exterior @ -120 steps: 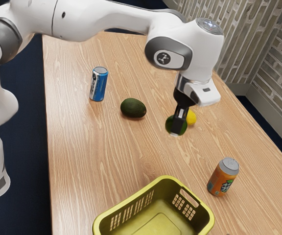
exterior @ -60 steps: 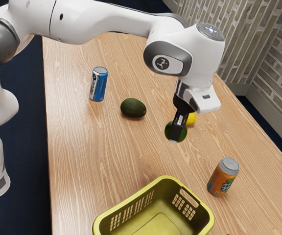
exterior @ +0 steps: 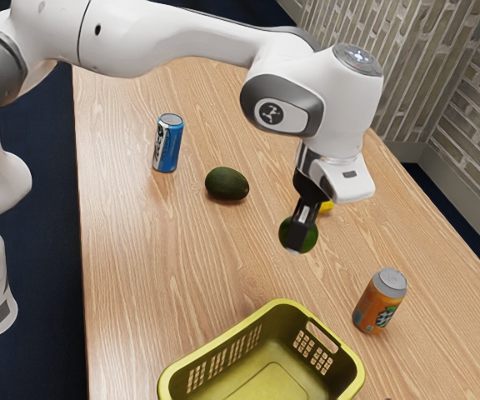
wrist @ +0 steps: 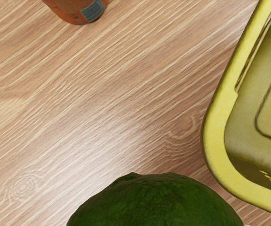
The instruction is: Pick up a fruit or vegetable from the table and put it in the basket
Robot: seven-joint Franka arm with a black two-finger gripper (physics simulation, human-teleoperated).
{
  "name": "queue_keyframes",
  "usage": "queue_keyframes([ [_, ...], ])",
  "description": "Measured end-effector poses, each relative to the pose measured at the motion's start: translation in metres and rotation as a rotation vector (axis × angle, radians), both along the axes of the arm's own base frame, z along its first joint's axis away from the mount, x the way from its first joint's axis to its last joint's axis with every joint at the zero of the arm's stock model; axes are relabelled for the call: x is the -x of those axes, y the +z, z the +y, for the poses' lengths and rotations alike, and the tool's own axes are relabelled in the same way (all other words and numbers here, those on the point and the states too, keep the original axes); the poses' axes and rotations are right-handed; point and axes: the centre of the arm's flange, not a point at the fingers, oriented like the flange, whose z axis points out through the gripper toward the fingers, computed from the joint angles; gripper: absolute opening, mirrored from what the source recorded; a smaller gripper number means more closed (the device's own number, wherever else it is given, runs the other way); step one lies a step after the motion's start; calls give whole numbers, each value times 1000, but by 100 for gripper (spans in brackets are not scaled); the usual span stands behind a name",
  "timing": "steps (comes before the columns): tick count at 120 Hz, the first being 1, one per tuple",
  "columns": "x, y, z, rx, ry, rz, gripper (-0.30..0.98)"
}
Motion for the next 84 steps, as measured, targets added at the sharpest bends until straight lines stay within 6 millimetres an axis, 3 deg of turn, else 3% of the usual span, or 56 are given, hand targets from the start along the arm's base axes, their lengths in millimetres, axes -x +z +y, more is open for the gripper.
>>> queue_keyframes([
  [17,8,23,-3,11,-10,-15,20],
  [38,17,36,3,10,-11,-9,20],
  [50,19,61,7,10,-5,-34,20],
  [67,21,60,4,-7,-4,-17,20],
  [84,37,62,-20,-16,-42,-13,21],
])
